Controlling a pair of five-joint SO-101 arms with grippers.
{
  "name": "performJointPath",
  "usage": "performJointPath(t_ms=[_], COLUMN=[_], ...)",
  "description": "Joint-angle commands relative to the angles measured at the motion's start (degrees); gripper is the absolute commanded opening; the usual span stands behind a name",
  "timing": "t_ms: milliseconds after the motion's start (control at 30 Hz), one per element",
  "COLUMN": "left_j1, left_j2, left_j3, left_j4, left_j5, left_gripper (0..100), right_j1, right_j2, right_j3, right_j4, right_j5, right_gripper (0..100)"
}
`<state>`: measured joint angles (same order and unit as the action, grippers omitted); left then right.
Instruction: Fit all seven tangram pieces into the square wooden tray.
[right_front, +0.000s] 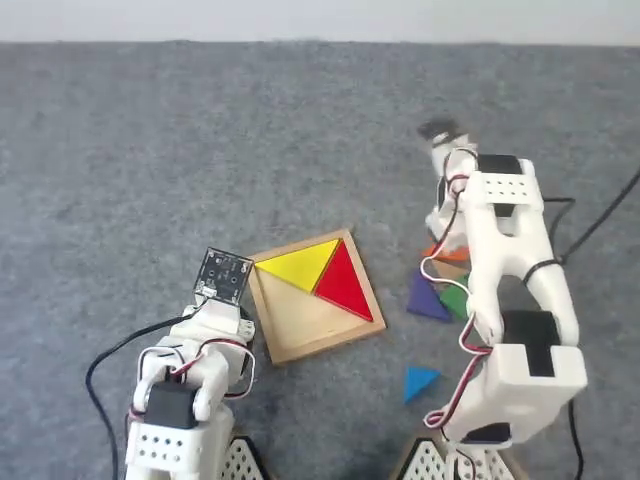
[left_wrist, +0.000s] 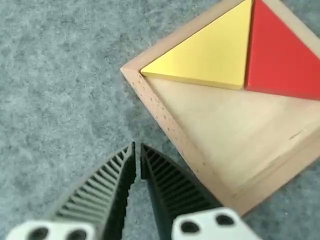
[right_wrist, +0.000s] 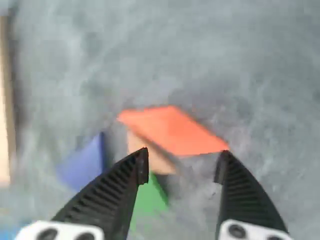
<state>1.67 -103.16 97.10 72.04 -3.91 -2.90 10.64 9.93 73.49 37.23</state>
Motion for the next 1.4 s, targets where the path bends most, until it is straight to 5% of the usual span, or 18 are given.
performJointPath(t_ms=[0,333,800,1000,1367], left_j1=[-0.4,-0.4,-0.4,-0.4,-0.4], left_j2=[-1.1,-1.1,-1.1,-1.1,-1.1], left_j3=[-0.6,-0.6,-0.6,-0.6,-0.6], left_j4=[0.3,0.3,0.3,0.3,0.3], left_j5=[-0.1,-0.1,-0.1,-0.1,-0.1], left_gripper=[2,2,2,2,2], right_j1=[-0.4,0.7,4.6,6.0,1.4], right_j2=[-1.1,-0.5,10.9,17.5,10.9], right_j3=[0.6,8.2,0.9,-11.0,-12.4], right_j4=[2.3,-11.4,-10.2,-4.4,-2.4], right_j5=[12.8,15.3,18.9,9.0,-6.0], right_gripper=[30.9,32.9,32.5,18.6,15.4])
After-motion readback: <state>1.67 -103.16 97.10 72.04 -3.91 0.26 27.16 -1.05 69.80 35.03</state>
